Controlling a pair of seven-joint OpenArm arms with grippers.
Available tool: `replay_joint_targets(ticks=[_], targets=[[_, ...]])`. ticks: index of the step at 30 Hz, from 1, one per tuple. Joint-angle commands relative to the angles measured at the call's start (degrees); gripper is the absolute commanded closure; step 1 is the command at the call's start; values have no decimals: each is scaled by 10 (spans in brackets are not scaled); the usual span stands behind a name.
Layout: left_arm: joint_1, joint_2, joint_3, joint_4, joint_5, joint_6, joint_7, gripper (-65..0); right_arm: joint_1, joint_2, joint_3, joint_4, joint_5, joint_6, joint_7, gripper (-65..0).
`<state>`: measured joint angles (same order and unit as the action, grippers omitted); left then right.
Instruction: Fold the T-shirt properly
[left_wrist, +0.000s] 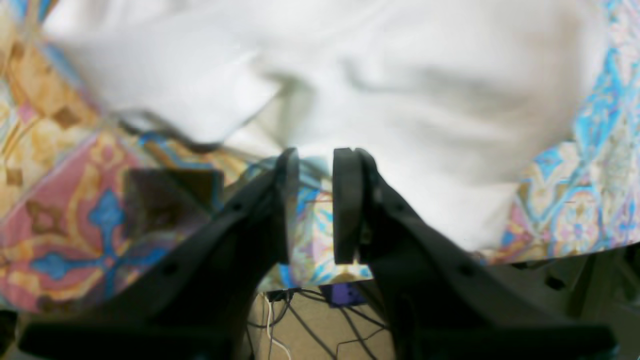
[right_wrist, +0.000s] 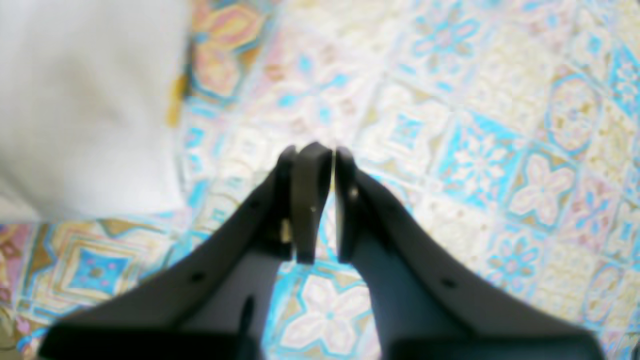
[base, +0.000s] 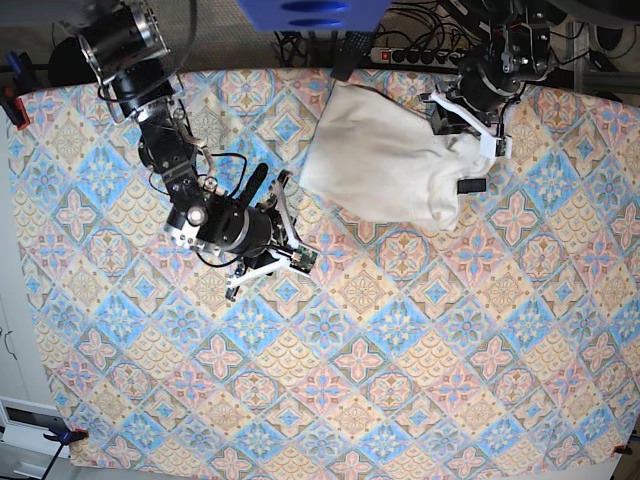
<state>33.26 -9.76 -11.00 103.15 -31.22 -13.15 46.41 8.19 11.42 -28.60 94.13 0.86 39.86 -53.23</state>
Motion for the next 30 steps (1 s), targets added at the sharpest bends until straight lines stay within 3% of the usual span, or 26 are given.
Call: replay_joint_targets(ticks=[1,8,16,24,30], targets=[[-2,-3,-1,-4,-6,-3,-9,-119,10,-5,7,-8,3,1,2,-57],[-53,-3,-1,-76,-6,-1,-9,-118,40,-59,4,-109,1,1,11,-57],[-100,-14,-1,-134,-6,-1,-9,-118,38,-61,-12,-200,1,1,47,-59],[-188,-19,8,-206,-5,-2,-5,-121,26,-57,-56,-193,1,1,47,-57],[-256,-22,85,-216,31,-2,-5,-122,-23,-28,-12,-135,1,1,46,-57]])
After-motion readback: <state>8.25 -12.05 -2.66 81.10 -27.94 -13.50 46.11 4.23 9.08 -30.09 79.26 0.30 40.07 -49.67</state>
